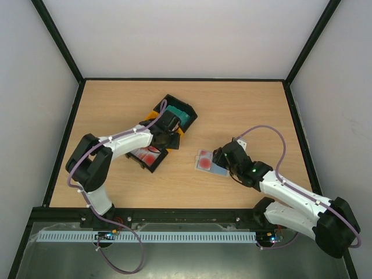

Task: Put the credit cards into the card holder
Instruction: Move the storage box to the center of the board.

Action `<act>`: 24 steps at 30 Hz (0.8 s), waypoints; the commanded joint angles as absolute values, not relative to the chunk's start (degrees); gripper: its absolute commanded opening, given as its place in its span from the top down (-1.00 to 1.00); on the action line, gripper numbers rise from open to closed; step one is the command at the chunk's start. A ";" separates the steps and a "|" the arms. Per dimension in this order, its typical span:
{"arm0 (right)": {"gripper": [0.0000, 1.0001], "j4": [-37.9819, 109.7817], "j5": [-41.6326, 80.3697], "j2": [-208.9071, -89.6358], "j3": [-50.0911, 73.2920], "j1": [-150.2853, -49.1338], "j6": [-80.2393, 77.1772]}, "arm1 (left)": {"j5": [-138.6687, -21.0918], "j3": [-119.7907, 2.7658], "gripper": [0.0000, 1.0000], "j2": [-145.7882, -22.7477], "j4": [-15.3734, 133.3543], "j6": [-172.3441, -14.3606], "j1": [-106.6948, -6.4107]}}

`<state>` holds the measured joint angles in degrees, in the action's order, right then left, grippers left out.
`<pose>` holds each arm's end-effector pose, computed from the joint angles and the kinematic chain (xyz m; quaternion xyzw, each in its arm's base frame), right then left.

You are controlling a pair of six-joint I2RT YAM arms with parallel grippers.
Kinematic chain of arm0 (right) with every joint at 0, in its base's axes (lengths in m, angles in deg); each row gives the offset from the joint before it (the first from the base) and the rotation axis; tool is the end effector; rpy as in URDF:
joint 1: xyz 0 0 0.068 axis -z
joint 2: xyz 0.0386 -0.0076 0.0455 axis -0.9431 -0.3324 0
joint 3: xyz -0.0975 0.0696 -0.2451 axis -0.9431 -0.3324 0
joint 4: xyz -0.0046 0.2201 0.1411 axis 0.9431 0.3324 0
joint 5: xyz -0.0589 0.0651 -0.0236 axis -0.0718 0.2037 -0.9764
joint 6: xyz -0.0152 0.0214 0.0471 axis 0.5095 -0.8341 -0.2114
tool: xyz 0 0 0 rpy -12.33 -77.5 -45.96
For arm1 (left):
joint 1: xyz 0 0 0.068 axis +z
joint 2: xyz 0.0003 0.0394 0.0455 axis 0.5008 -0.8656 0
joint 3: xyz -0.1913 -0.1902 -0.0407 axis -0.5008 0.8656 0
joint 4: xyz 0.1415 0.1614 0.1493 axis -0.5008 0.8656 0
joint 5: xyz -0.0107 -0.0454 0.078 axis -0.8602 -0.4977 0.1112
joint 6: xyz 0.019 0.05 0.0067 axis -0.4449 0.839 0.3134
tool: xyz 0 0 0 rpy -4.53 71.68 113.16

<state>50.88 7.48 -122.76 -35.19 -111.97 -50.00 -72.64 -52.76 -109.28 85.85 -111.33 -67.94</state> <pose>0.1488 0.1275 0.2041 0.1253 0.9019 0.2854 0.2991 0.2847 -0.2223 0.1923 0.0724 0.9603 -0.1567 0.2192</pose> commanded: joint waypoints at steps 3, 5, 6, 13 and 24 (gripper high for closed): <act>-0.26 48.20 7.64 -125.30 -35.35 -112.18 -49.44 | -62.16 -49.63 -0.02 -106.34 92.04 -112.96 -67.10; -0.26 47.90 7.81 -126.32 -35.02 -112.16 -49.24 | -59.68 -49.30 -0.01 -105.11 93.35 -113.34 -66.82; -0.26 47.73 7.90 -126.70 -34.89 -112.19 -49.21 | -58.55 -49.18 -0.01 -104.53 93.92 -113.58 -66.70; -0.27 46.26 8.19 -128.07 -33.92 -112.18 -48.26 | -64.59 -52.90 -0.05 -100.44 93.15 -108.49 -66.45; -0.25 38.51 12.02 -134.63 -32.49 -110.98 -47.48 | -74.41 -77.98 -0.28 -113.73 96.09 -93.62 -65.52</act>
<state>43.16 10.47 -132.44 -34.25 -111.64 -47.69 -72.20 -71.22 -105.87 92.14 -100.12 -66.61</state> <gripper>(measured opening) 0.629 0.648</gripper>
